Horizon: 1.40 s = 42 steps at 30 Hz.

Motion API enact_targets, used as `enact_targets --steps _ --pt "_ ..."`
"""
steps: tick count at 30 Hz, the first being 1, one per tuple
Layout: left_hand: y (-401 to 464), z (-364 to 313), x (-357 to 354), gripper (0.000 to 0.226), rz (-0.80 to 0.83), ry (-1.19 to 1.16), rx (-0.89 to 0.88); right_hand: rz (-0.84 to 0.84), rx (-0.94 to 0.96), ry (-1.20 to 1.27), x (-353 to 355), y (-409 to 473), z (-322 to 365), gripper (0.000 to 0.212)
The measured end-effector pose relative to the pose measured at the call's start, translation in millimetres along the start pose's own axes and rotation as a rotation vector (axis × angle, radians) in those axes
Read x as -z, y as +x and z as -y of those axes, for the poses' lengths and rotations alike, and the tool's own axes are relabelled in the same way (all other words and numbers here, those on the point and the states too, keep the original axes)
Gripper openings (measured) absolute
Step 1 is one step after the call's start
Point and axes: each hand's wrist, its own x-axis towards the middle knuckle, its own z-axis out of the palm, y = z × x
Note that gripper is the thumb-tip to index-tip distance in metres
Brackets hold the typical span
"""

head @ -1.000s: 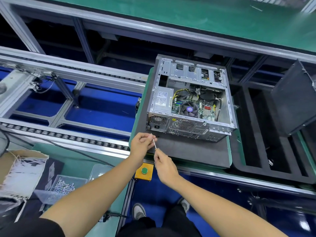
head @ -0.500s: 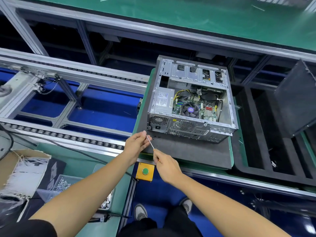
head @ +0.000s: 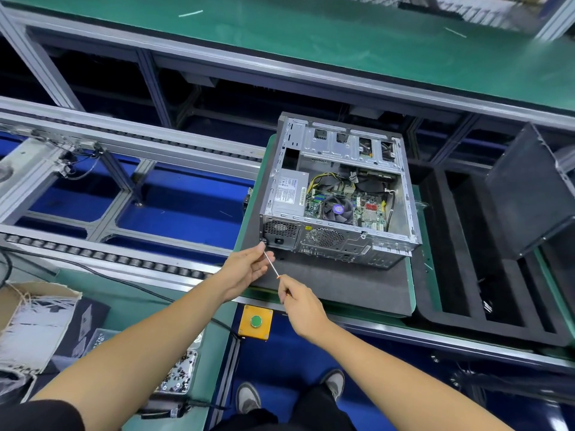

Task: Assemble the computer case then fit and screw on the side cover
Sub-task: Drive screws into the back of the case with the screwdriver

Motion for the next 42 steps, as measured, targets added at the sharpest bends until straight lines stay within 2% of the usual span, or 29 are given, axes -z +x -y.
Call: enact_targets --steps 3,7,11,16,20,26,29,31,33,34,37,40,42 --pt "0 1 -6 0.041 0.005 -0.035 0.026 -0.016 -0.009 0.134 1 -1 0 0.02" --pt "-3 2 -27 0.032 0.003 -0.056 0.019 -0.048 -0.026 0.167 2 -7 -3 0.015" --pt "-11 -2 -53 0.036 -0.057 -0.079 -0.078 -0.204 -0.08 0.276 7 -10 4 0.027" --pt "-26 -24 -87 0.039 -0.048 -0.101 -0.209 -0.344 -0.068 0.47 32 -3 13 0.022" --pt "-33 -49 -127 0.029 -0.028 -0.03 -0.303 -0.412 -0.011 0.524 66 3 19 0.021" --pt "-32 -61 -174 0.028 -0.003 0.136 -0.375 -0.487 0.037 0.601 103 7 14 0.021" --pt "-26 -64 -184 0.041 0.031 0.285 -0.399 -0.511 0.028 0.623 119 7 2 0.02" --pt "-17 -67 -186 0.044 -0.002 0.445 -0.477 -0.526 0.021 0.621 130 7 -7 0.02" --pt "-1 -72 -185 0.033 -0.054 0.768 -0.634 -0.532 0.009 0.624 139 6 -16 0.019" --pt "9 -75 -186 0.025 -0.025 0.963 -0.67 -0.539 -0.002 0.632 142 5 -22 0.018" --pt "37 -81 -200 0.02 0.272 1.481 -0.545 -0.559 -0.043 0.652 149 2 -34 0.021" --pt "48 -75 -212 0.037 0.518 1.693 -0.349 -0.558 -0.065 0.631 152 0 -45 0.023" --pt "48 -69 -212 0.046 0.549 1.783 -0.267 -0.547 -0.059 0.601 153 -4 -49 0.022"
